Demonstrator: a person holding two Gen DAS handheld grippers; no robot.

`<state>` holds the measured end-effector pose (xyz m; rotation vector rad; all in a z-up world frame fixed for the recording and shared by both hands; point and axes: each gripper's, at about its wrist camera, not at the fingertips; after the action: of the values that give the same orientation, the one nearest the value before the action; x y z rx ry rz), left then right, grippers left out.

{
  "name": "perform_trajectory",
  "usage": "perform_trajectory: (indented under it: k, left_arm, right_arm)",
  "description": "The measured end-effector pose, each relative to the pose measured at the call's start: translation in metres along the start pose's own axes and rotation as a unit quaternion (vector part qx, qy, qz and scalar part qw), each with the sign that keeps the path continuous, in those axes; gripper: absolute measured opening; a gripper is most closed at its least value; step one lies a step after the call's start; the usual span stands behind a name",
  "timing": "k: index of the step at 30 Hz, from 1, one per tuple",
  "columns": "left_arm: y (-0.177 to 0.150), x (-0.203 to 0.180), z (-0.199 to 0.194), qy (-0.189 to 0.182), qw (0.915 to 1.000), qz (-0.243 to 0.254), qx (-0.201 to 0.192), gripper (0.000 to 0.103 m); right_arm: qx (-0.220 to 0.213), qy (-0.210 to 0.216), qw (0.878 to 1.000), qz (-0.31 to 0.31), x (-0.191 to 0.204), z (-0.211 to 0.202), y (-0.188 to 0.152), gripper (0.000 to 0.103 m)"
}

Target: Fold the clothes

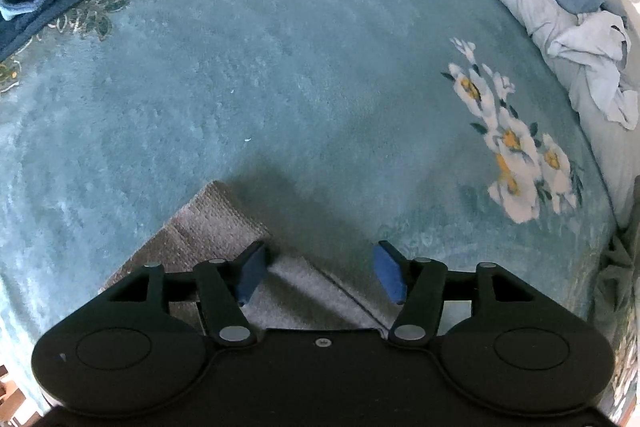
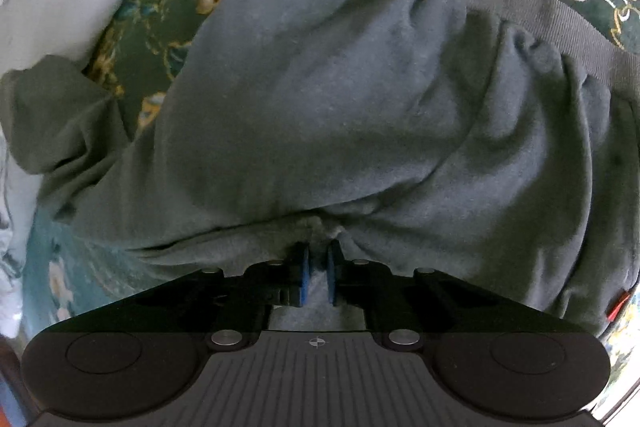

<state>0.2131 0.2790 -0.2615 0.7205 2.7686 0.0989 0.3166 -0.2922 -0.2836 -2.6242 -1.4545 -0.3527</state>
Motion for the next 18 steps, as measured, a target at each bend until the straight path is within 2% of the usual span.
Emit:
perform_trajectory:
  k: [7,10,13,14,15,18]
  left_arm:
    - [0.000,0.000,-0.006,-0.009,1.0000,0.001,0.003,0.059]
    - [0.000,-0.003,-0.016,-0.031,0.9995,0.000,0.006,0.059]
    - [-0.001,-0.012,-0.029,-0.055,0.9985,0.006,-0.001,0.062]
    - [-0.002,-0.018,-0.030,-0.062,0.9980,0.011,-0.001,0.064]
    - [-0.004,-0.025,-0.030,-0.068,0.9975,0.018,0.002,0.064]
    - [-0.010,-0.048,-0.028,-0.088,0.9954,0.038,0.009,0.067]
  right_arm:
    - [0.009,0.009,1.000,-0.014,0.003,-0.007,-0.005,0.009]
    - [0.003,0.023,0.999,-0.034,0.006,-0.025,-0.007,0.014]
    - [-0.016,0.044,0.997,-0.064,0.010,-0.043,-0.008,0.025]
    - [-0.023,0.052,0.996,-0.074,0.012,-0.048,-0.008,0.036]
    - [-0.029,0.055,0.994,-0.085,0.015,-0.049,-0.007,0.043]
    - [-0.037,0.051,0.991,-0.120,0.026,-0.046,-0.003,0.050]
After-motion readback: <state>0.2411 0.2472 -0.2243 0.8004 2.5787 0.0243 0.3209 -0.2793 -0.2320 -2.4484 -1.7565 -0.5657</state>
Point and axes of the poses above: each gripper's, at about its wrist camera, not at the fingertips, and z roughly the way its jaws point, x to its left, y to its top, and after that the axes turned 9 degrees about -z, right-handed
